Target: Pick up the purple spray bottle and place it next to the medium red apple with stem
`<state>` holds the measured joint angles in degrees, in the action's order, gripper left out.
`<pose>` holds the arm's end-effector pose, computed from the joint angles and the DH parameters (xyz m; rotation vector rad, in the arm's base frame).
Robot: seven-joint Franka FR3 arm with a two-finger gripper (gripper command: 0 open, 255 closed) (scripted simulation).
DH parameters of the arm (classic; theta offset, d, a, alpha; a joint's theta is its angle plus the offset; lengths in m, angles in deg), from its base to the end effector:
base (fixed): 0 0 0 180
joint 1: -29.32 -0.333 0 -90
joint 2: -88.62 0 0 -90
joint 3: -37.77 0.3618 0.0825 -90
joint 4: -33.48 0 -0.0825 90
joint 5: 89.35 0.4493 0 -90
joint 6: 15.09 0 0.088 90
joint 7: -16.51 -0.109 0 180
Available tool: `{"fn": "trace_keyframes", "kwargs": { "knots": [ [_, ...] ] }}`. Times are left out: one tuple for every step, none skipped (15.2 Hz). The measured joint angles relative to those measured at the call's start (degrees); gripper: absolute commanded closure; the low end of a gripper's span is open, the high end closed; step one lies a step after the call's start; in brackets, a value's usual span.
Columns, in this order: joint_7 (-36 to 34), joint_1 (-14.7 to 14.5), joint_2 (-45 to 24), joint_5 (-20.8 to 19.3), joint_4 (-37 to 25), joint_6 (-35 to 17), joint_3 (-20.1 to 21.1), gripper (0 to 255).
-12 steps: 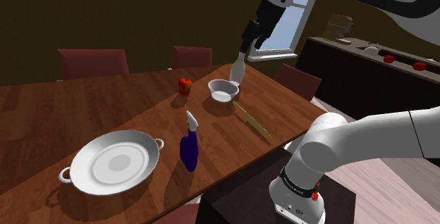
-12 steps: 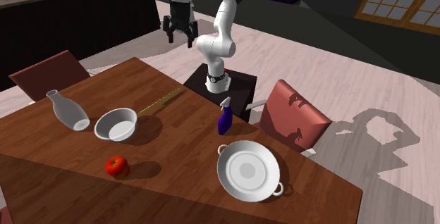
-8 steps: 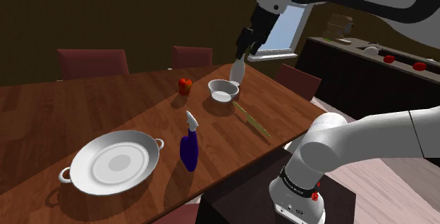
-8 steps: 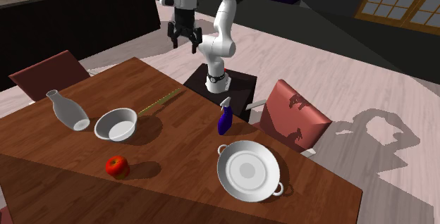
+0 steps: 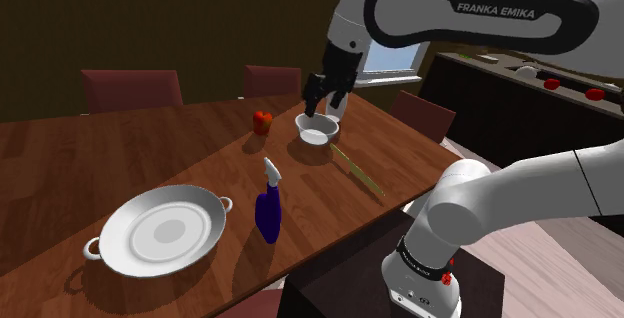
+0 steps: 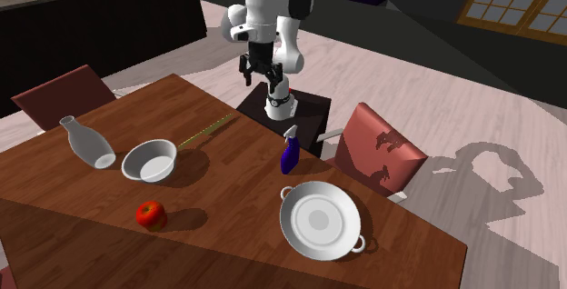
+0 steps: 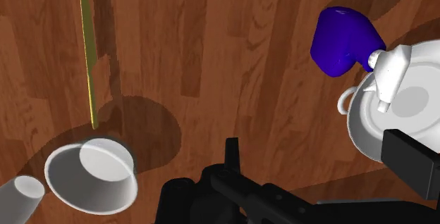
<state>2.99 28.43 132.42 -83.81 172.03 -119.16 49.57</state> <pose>0.3585 0.1062 0.5956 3.1145 -0.1189 0.2480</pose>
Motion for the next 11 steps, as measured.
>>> {"fn": "trace_keyframes", "kwargs": {
  "knots": [
    [-1.22,-0.22,-0.72,0.60,0.57,-0.83,1.04,0],
    [-2.48,-0.45,-1.54,1.20,0.95,-1.58,2.12,0],
    [-3.71,-0.67,-2.41,1.79,1.39,-2.44,3.18,0],
    [-4.88,-0.89,-3.17,2.36,1.78,-3.15,4.17,0],
    [-6.18,-1.14,-4.05,2.98,2.26,-4.08,5.32,0],
    [-7.77,-1.35,-5.58,3.59,1.92,-4.88,6.73,0],
    [-9.34,-1.55,-7.05,4.17,1.82,-5.85,8.13,0],
    [-10.42,-1.60,-8.32,4.57,1.85,-6.73,9.06,0],
    [-11.63,-1.66,-9.86,4.98,2.10,-8.07,10.20,0],
    [-12.94,-1.82,-11.02,5.41,1.95,-8.69,11.26,0],
    [-14.25,-2.00,-12.26,5.85,2.15,-9.73,12.42,0]
  ]
}}
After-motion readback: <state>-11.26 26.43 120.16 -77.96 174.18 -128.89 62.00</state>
